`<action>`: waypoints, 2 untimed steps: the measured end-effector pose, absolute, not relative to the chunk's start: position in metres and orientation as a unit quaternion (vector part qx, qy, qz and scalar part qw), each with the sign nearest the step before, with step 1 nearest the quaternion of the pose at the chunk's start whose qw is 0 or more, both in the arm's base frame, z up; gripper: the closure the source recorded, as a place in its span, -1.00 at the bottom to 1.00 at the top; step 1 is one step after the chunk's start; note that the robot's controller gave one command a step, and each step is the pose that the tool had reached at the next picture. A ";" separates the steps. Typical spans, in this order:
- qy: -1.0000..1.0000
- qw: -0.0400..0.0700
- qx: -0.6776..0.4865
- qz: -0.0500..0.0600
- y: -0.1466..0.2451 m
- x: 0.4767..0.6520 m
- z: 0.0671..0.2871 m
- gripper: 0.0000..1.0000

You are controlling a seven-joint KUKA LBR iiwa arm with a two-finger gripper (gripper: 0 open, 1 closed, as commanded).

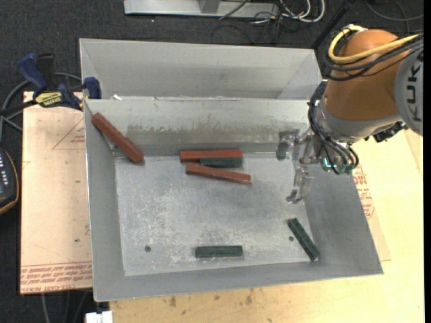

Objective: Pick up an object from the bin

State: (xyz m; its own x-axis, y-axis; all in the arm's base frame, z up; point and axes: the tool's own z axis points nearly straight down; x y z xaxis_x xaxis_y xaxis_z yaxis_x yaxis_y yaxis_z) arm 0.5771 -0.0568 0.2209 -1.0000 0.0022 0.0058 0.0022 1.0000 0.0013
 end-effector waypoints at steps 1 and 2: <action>-0.992 0.000 0.127 -0.002 0.028 0.649 0.134 -1.00; -0.997 -0.003 0.073 -0.001 0.035 0.649 0.069 -1.00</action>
Offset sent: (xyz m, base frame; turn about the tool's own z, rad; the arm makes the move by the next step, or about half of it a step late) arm 0.0717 0.0816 -0.0852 -0.2571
